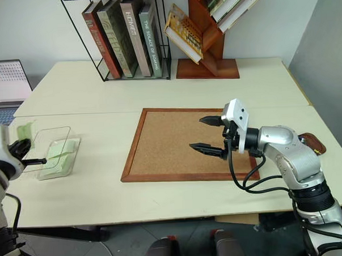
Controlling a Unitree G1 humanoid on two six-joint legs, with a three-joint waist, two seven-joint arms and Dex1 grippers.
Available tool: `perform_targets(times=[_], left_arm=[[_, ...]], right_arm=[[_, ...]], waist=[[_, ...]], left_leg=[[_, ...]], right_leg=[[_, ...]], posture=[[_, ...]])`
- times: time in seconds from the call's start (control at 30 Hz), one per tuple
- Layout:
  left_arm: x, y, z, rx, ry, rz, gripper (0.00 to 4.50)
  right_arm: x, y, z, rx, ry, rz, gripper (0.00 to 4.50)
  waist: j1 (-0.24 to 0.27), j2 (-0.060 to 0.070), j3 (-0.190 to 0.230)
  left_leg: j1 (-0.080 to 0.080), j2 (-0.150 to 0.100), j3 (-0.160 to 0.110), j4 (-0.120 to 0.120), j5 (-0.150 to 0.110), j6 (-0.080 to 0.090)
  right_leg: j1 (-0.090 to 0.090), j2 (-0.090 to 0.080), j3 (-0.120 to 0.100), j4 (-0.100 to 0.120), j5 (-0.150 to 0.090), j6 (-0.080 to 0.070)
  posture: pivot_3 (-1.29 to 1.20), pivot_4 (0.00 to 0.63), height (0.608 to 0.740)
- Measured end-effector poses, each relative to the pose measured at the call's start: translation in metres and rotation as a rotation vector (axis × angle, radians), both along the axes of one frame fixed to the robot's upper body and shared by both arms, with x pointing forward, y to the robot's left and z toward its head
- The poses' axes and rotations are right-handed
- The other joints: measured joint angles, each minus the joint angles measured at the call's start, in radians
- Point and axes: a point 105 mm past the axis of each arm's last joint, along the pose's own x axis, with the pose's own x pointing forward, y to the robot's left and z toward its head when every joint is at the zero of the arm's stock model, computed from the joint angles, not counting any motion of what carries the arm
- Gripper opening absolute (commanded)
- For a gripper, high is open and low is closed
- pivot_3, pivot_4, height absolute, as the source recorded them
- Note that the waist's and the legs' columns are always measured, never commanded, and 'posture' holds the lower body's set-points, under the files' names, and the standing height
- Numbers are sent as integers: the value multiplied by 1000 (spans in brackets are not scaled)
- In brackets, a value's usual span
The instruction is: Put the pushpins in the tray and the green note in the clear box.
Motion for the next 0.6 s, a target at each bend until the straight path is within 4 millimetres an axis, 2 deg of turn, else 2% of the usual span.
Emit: perform_targets(times=[0.03, 0.1, 0.13, 0.2, 0.37, 0.4, 0.43, 0.6], left_arm=[[-2, 2, -5, -6, 15, 16, 0], [-3, 4, -9, -22, 28, 33, 404], [-3, 4, -11, -34, 31, 35, 441], [-2, 2, -16, -63, 35, 37, 920], [2, -2, -16, -98, 29, 23, 1733], [2, -3, -16, -104, 32, 20, 2073], [2, -4, -17, -105, 34, 18, 2111], [9, -11, -17, -90, 39, -11, 3063]], right_arm=[[0, 1, 0, 3, 0, 2, 4458], [0, 4, 2, 12, -5, 10, 4500], [0, 4, 3, 14, -7, 12, 4500], [0, 6, 5, 17, -11, 15, 4500], [0, 6, 5, 17, -2, 16, 4500], [0, 6, 4, 16, 1, 15, 4500], [0, 6, 4, 15, 2, 14, 4500], [0, 6, 4, 15, 4, 12, 4500]], waist=[[1, 0, 0], [1, -1, -1], [1, -1, -1], [1, -2, -1], [0, -2, -1], [0, -2, -1], [0, -2, -1], [1, -2, -1]], left_leg=[[0, 0, 0, 0, 0, 0], [0, 0, 0, 0, 0, 0], [0, 0, 0, 0, 0, 0], [0, 0, 0, 0, 0, 0], [0, 0, 1, 0, 0, 0], [0, 0, 1, 0, 0, 0], [0, 0, 1, 0, 0, 0], [0, 0, 1, 0, 0, 0]], right_leg=[[0, 0, 0, 0, 0, 0], [0, -1, 0, 0, 0, 0], [0, -1, 0, 1, 0, 0], [0, -2, -1, 1, 0, 0], [0, -2, -1, 0, 0, 0], [0, -2, -1, 0, 0, 0], [0, -2, -1, 0, 0, 0], [0, -2, -1, 1, 0, 0]], posture=[[0, 150, 740], [0, 150, 740], [0, 150, 740], [0, 150, 740], [0, 150, 740], [0, 150, 740], [0, 150, 740], [0, 150, 740]])
